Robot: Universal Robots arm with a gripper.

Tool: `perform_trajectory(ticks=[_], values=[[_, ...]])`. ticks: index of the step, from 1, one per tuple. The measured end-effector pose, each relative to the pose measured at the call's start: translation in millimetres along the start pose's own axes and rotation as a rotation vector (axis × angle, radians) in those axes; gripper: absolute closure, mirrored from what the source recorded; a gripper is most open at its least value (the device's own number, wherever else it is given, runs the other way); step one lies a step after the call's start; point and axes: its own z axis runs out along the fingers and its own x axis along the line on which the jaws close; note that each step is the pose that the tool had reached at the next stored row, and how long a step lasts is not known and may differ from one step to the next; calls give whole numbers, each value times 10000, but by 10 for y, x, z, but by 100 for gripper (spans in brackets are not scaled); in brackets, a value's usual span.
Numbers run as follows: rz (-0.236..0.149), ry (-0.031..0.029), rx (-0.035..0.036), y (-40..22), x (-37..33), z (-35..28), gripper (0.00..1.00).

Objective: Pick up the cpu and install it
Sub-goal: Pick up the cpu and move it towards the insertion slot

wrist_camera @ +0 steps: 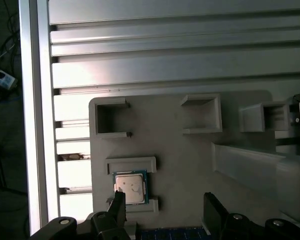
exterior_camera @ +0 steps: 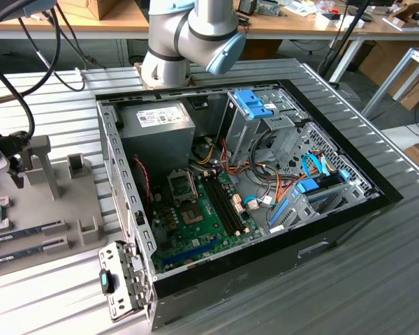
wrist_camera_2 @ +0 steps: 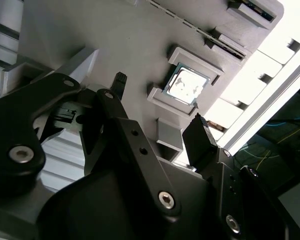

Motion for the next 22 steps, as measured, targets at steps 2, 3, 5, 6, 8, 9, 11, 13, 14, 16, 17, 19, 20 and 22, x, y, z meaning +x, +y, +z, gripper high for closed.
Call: perform_trajectory(ticks=[2, 3, 5, 6, 8, 9, 11, 13, 14, 16, 17, 19, 20, 22], values=[[1, -1, 0, -2, 27, 9, 28], [0, -1, 0, -4, 39, 13, 28], [1, 0, 0, -4, 46, 22, 28], [0, 0, 0, -4, 47, 26, 28], [1, 0, 0, -5, 47, 32, 28], [1, 0, 0, -5, 47, 35, 28], [0, 0, 0, -5, 47, 41, 28], [1, 0, 0, -5, 47, 50, 28], [0, 0, 0, -6, 47, 53, 28], [0, 0, 0, -6, 47, 58, 28], [0, 0, 0, -6, 47, 59, 28], [0, 0, 0, -6, 47, 64, 28], [0, 0, 0, -6, 47, 67, 28], [1, 0, 0, -6, 48, 71, 28]])
